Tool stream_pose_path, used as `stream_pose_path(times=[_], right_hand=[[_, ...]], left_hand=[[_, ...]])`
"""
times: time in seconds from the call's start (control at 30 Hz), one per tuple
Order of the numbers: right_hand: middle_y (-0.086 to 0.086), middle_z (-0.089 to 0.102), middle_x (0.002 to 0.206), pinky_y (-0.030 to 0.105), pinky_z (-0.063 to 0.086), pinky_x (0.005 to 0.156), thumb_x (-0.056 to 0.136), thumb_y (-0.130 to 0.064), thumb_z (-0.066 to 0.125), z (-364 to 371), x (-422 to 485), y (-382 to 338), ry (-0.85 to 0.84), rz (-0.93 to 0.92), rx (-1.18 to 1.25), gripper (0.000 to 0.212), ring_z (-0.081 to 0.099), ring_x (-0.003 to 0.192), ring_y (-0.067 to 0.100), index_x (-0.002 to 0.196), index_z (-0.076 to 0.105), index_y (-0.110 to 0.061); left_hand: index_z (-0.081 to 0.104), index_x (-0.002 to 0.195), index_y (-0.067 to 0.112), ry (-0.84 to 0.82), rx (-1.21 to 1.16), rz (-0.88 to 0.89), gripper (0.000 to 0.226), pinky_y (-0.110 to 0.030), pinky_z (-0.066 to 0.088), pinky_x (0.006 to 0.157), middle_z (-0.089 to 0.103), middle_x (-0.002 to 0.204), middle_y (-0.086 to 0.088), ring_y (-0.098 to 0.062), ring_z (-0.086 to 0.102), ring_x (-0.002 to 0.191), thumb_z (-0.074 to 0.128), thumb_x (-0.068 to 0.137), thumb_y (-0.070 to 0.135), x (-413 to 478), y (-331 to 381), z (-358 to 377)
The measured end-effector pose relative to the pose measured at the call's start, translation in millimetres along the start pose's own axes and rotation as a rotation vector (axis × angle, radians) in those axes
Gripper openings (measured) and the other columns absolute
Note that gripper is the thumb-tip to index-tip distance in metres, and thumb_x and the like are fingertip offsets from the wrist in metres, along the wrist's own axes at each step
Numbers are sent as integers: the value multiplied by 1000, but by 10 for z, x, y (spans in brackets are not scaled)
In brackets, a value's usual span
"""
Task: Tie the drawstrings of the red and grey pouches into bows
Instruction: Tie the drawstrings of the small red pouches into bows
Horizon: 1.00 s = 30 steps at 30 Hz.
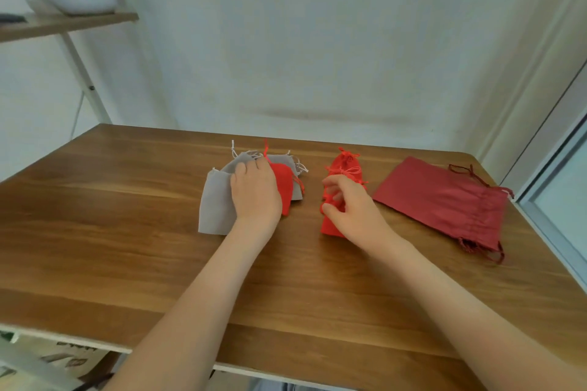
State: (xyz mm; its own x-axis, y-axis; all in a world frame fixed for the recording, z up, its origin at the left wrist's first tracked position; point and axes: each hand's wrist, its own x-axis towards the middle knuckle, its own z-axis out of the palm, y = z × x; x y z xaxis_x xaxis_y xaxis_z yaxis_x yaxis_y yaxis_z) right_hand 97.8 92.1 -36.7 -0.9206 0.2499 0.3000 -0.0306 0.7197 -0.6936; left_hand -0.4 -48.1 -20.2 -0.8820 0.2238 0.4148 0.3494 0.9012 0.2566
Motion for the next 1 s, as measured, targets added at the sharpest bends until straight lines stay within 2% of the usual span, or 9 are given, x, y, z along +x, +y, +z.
stream_pose_path(times=[0.1,0.17,0.23,0.4,0.5,0.6,0.7,0.83,1.0], right_hand=[[-5,52,119,22,41,90,89,-12,60,5,24,-94,1,33,136,50,50,105,13,135,43,-19],[-4,48,129,24,42,94,91,-16,61,-31,43,-180,20,67,299,58,49,111,11,143,34,-19],[-3,44,136,21,43,96,92,-21,59,-123,55,-254,40,83,452,61,46,118,8,146,29,-21],[-6,58,113,7,44,77,95,-20,52,-455,-32,-296,-23,59,603,21,57,90,-10,115,57,-22],[-2,66,100,15,49,75,92,-22,55,-588,-139,-137,-84,101,679,25,63,87,1,113,60,-9],[-1,67,96,30,52,84,86,-22,59,-619,-253,55,-107,169,751,30,64,92,12,112,57,-8],[-2,67,87,37,52,82,87,-5,59,-578,-339,202,-77,225,880,25,62,89,17,110,52,-7],[-5,65,81,40,48,81,81,-17,70,-525,-393,332,-91,260,811,27,59,85,16,104,56,-12],[-6,61,80,25,41,72,91,-27,58,-459,-390,440,-13,201,724,12,53,77,8,94,63,-17]], left_hand=[[48,133,14,-36,-368,-41,42,-39,44,93,60,116,-8,-27,50,112,57,92,16,-36,38,-166],[42,139,23,-140,-712,-50,54,-44,52,84,62,97,-5,-25,59,99,60,89,10,-86,76,-332],[33,143,31,-228,-902,-24,66,-37,55,77,58,82,-4,-21,62,85,62,88,8,-148,109,-500],[50,127,35,-412,-1073,100,49,-20,46,68,56,86,-4,-12,53,79,65,87,12,-277,245,-608],[57,117,31,-443,-1007,147,27,-18,43,72,56,86,7,-8,53,81,61,91,28,-332,378,-509],[62,112,30,-256,-667,201,26,-20,33,82,50,103,4,-10,42,98,47,95,43,-341,492,-270],[68,103,19,-90,-558,333,34,-26,27,91,47,108,0,-13,33,102,42,97,40,-373,575,-10],[62,79,10,-64,-503,496,40,-30,37,75,48,76,5,-15,42,77,36,101,30,-418,573,248],[39,61,22,-27,-524,488,41,-26,29,55,38,58,12,-13,43,62,31,98,39,-468,517,316]])
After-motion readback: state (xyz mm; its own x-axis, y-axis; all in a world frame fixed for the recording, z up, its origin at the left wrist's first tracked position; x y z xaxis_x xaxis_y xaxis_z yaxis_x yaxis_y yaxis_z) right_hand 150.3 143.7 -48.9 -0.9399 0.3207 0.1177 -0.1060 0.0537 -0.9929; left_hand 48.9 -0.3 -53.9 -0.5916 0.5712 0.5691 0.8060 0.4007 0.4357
